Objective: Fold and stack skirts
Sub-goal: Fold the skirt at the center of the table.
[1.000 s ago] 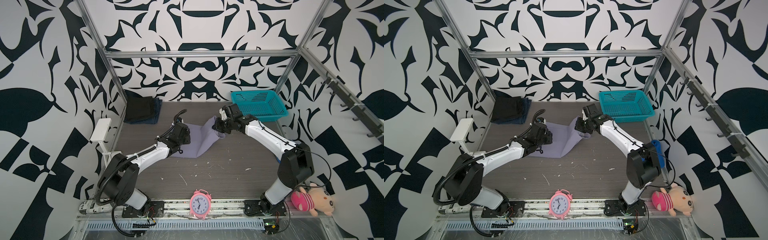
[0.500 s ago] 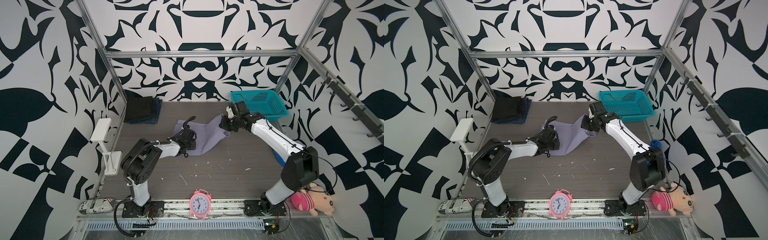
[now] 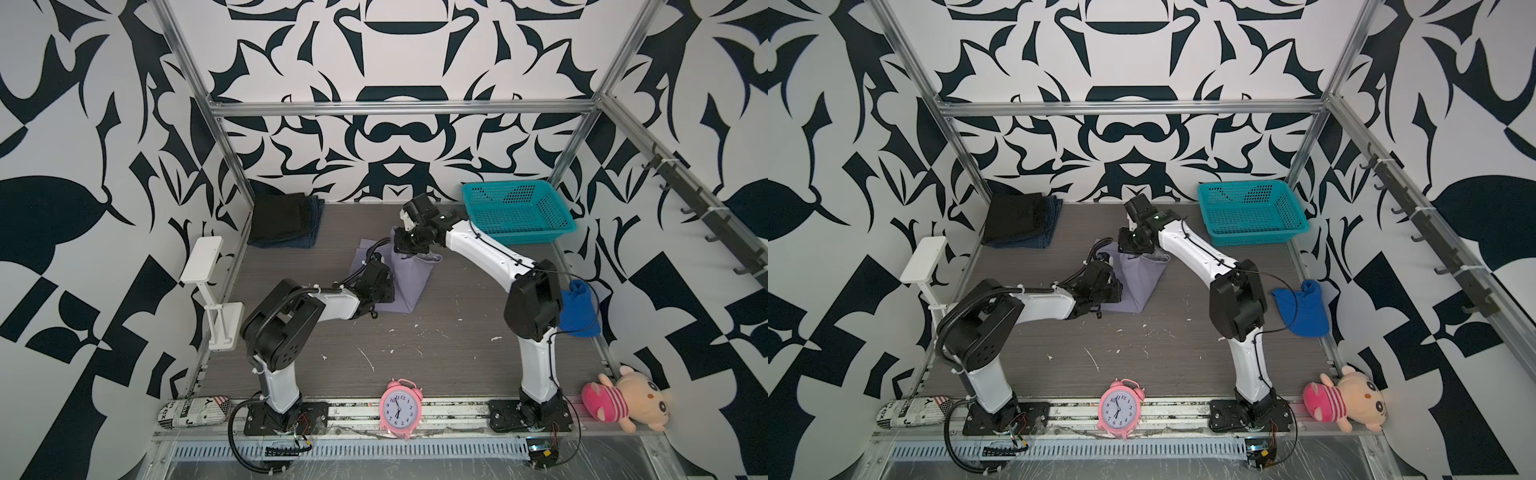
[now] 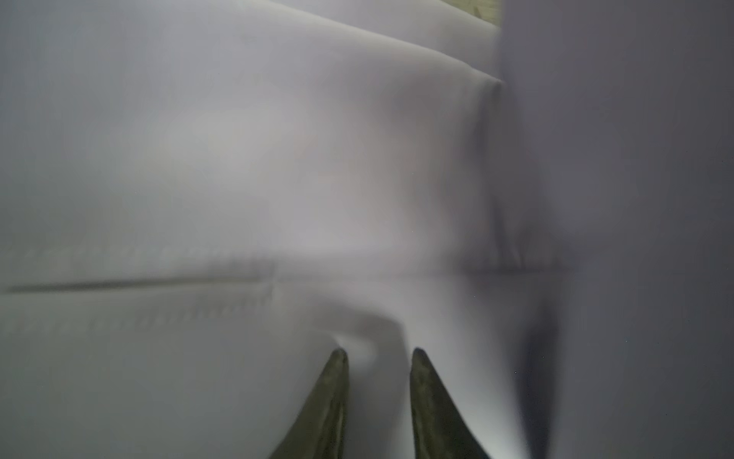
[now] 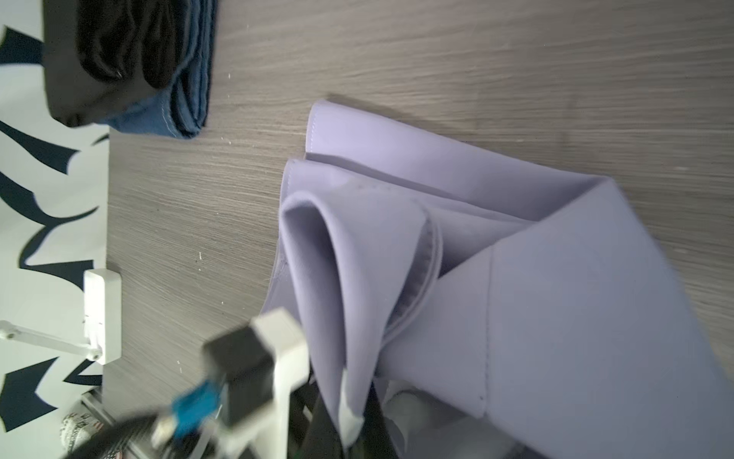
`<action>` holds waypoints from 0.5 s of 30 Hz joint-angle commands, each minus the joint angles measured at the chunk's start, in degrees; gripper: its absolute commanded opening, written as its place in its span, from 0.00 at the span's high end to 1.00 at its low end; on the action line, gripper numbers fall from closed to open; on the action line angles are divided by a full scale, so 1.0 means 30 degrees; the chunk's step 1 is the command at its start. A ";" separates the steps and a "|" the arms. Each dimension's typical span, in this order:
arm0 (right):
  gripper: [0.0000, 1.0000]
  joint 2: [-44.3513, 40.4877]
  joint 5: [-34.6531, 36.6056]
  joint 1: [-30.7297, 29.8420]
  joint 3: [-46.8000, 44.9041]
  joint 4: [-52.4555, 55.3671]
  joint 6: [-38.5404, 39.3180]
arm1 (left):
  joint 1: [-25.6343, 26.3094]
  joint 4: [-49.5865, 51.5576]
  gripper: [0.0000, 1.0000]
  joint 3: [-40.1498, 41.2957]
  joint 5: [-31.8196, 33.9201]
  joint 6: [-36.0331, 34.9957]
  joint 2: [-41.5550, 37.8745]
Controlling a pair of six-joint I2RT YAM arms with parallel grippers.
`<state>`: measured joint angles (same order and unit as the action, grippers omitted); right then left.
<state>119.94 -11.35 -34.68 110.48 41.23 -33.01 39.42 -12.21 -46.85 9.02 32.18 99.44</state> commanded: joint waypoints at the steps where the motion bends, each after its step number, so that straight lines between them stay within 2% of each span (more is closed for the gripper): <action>1: 1.00 0.0076 0.0492 -0.0090 0.1916 0.1386 0.0316 | 0.0048 0.1102 0.64 0.1308 0.0777 0.0399 -0.3973; 3: 1.00 0.0313 0.0706 -0.0180 0.2418 0.1703 0.0441 | -0.0438 0.2136 0.57 0.2077 0.1673 0.0522 -0.6101; 6: 1.00 0.0593 0.0956 -0.0347 0.2895 0.2073 0.0512 | -0.3271 0.2581 0.62 0.3273 -0.0424 0.1600 -0.6598; 8: 1.00 0.0676 0.1140 -0.0484 0.2935 0.2001 0.0517 | -0.4255 0.1919 0.66 0.3828 -0.1360 0.2219 -0.5797; 15: 1.00 0.1405 0.1461 -0.0949 0.4311 0.3021 0.0916 | -0.4216 0.0782 0.74 0.3308 -0.1686 0.2279 -0.1533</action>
<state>124.03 -8.29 -36.36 119.07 48.40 -31.88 26.65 -10.94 -36.53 6.13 37.69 91.55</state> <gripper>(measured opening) 0.057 0.263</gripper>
